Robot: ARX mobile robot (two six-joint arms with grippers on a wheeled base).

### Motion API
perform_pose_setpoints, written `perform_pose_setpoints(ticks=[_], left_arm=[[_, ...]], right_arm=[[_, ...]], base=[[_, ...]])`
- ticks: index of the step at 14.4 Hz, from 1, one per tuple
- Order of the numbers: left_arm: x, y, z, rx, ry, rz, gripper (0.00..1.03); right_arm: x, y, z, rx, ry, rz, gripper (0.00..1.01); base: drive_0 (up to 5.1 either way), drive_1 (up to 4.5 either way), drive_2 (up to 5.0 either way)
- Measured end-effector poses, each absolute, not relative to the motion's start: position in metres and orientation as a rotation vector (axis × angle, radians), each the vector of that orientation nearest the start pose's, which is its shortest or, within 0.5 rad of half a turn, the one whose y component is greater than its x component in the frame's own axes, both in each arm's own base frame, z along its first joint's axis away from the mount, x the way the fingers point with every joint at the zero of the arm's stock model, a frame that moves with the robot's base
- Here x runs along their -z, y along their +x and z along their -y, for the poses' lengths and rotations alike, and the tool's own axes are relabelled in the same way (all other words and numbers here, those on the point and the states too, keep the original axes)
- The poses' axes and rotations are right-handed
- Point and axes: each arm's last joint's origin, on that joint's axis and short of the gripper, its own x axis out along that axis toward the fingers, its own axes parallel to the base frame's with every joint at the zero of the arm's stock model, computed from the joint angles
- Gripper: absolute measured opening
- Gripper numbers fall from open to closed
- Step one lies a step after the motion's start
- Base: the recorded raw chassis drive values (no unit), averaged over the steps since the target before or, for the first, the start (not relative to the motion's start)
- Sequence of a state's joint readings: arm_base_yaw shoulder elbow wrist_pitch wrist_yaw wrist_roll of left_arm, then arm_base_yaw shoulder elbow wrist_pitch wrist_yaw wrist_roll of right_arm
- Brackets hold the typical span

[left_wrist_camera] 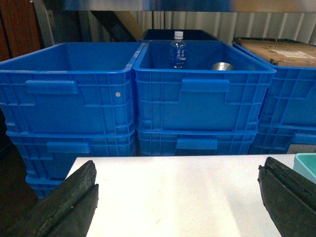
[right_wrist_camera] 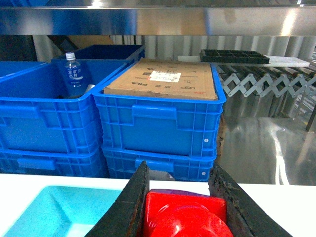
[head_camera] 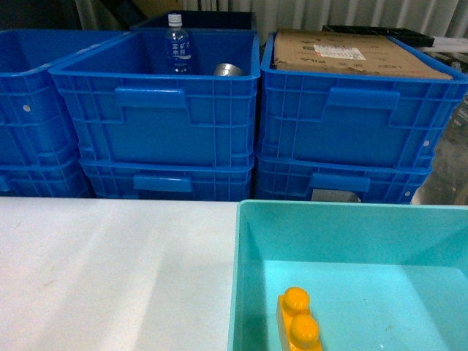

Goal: Pick red block from blue box to shelf

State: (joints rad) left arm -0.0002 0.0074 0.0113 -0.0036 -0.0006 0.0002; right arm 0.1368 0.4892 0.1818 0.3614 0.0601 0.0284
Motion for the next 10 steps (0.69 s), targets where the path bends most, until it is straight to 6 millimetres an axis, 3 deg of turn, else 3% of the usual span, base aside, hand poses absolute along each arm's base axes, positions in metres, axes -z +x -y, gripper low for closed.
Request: perform_pose_setpoints(ticks=[2, 7, 10], left_arm=[[-0.1664, 0.0975, 0.0000, 0.000, 0.000, 0.000, 0.98], [-0.1665, 0.0975, 0.0000, 0.000, 0.000, 0.001, 0.98], [-0.1666, 0.0975, 0.0000, 0.000, 0.000, 0.002, 0.98]], right_arm=[[-0.2158, 0.1341, -0.0167, -0.077, 0.034, 0.053, 0.28], [-0.2150, 0.1347, -0.0168, -0.077, 0.033, 0.046, 0.28], [-0.2159, 0.1340, -0.0167, -0.077, 0.034, 0.055, 0.28]], base=[[0.0, -1.04, 1.0], [0.0, -4.03, 4.1], [0.0, -0.82, 0.9]])
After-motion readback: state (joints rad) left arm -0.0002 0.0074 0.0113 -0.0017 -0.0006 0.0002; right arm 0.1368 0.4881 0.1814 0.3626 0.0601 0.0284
